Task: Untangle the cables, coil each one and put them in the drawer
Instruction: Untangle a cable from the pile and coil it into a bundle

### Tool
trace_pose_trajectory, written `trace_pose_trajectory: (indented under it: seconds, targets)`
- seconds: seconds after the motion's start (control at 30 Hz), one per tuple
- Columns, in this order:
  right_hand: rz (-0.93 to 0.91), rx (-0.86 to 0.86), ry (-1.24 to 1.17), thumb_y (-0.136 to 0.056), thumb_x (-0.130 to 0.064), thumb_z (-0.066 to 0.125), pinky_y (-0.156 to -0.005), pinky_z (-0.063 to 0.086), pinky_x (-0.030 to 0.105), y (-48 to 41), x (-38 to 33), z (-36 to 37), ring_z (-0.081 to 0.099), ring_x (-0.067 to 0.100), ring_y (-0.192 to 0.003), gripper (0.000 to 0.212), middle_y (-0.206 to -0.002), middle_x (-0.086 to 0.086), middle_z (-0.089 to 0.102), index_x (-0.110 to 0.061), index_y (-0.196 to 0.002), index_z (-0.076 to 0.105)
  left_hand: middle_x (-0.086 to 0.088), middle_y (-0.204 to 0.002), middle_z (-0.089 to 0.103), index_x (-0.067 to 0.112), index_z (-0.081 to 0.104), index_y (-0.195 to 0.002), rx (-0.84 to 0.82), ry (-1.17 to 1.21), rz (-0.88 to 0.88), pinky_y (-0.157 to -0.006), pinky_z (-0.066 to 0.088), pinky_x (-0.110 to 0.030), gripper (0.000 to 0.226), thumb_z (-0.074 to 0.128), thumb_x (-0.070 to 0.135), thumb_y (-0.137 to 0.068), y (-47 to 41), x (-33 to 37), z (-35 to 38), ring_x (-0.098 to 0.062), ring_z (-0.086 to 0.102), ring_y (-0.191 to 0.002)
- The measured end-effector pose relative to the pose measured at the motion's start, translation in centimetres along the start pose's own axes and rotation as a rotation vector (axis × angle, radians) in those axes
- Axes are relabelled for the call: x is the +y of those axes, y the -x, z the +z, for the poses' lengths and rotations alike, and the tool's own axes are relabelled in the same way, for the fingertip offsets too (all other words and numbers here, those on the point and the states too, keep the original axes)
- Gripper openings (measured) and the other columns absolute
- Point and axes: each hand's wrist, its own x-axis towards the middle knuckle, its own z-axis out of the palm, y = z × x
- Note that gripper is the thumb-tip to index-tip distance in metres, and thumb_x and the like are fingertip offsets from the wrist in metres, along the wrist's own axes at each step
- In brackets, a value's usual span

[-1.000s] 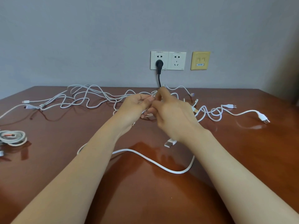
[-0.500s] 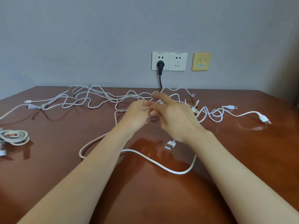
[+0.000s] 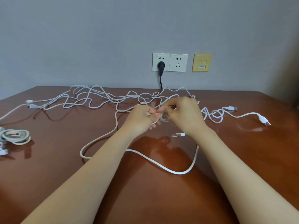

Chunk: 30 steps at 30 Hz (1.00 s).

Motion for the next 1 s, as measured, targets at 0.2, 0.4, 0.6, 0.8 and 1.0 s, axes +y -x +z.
trace_pose_trajectory:
  seconds: [0.2, 0.4, 0.6, 0.8, 1.0]
  targets:
    - [0.051, -0.020, -0.111, -0.080, -0.024, 0.069, -0.072, 0.050, 0.030, -0.1, 0.7, -0.5, 0.061, 0.010, -0.072, 0.013, -0.069, -0.004, 0.069, -0.030, -0.069, 0.072, 0.011, -0.066, 0.064, 0.024, 0.054, -0.072, -0.069, -0.188, 0.100, -0.050, 0.042, -0.008, 0.020, 0.060, 0.016, -0.090, 0.3, 0.5, -0.2, 0.007, 0.053, -0.048]
    - [0.129, -0.093, -0.330, -0.071, -0.022, 0.079, -0.047, 0.035, 0.005, 0.0, 1.0, -1.6, 0.049, -0.004, -0.046, 0.007, -0.057, -0.008, 0.061, -0.020, -0.067, 0.073, 0.022, -0.052, 0.060, 0.023, 0.057, -0.073, -0.166, -0.170, 0.096, -0.050, 0.036, -0.006, 0.018, 0.058, 0.015, -0.090, 0.9, 1.0, 0.1, 0.007, 0.050, -0.045]
    - [0.383, -0.304, -0.643, -0.081, -0.014, 0.070, -0.033, 0.030, 0.006, -0.1, 1.3, -2.6, 0.044, -0.003, -0.030, 0.006, -0.040, -0.016, 0.050, -0.008, -0.082, 0.067, 0.016, -0.046, 0.056, 0.019, 0.056, -0.072, -0.197, -0.103, 0.055, -0.050, 0.037, -0.009, 0.020, 0.055, 0.005, -0.086, 1.1, 1.4, 0.3, 0.003, 0.045, -0.042]
    - [0.555, -0.574, -1.269, -0.068, -0.012, 0.060, -0.026, 0.021, 0.007, -0.7, 3.1, -2.2, 0.032, 0.001, -0.030, 0.017, -0.050, -0.004, 0.048, -0.011, -0.056, 0.071, 0.008, -0.049, 0.056, 0.010, 0.055, -0.080, -0.208, 0.233, 0.015, -0.045, 0.033, -0.013, 0.022, 0.045, -0.005, -0.091, 1.1, 2.0, 0.5, -0.004, 0.041, -0.044]
    - [0.537, -0.489, -1.248, -0.093, -0.002, 0.043, -0.026, 0.020, 0.007, -0.6, 2.1, -0.6, 0.027, -0.001, -0.033, 0.028, -0.056, 0.003, 0.045, -0.009, -0.073, 0.060, 0.006, -0.047, 0.053, 0.008, 0.051, -0.081, -0.056, 0.409, -0.008, -0.041, 0.029, -0.014, 0.022, 0.040, -0.008, -0.091, 0.7, 2.1, 0.3, -0.005, 0.038, -0.041]
